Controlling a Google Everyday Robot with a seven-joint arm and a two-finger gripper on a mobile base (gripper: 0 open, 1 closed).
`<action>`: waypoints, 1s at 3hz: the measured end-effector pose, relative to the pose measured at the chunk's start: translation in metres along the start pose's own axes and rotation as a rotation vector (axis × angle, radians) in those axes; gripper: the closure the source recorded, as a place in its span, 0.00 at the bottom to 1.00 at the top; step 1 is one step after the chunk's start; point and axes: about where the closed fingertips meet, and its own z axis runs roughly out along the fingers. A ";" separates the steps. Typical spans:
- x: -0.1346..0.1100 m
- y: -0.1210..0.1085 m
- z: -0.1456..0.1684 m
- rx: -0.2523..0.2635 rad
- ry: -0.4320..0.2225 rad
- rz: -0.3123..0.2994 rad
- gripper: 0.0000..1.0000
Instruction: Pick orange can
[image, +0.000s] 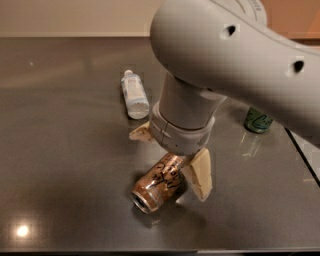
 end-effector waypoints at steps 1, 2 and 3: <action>-0.005 0.007 0.012 -0.026 0.026 -0.044 0.00; -0.004 0.015 0.024 -0.051 0.064 -0.075 0.02; 0.005 0.018 0.031 -0.072 0.101 -0.089 0.23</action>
Offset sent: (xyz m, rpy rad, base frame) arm -0.0019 -0.0184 -0.0476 -0.1704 -0.0440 0.0918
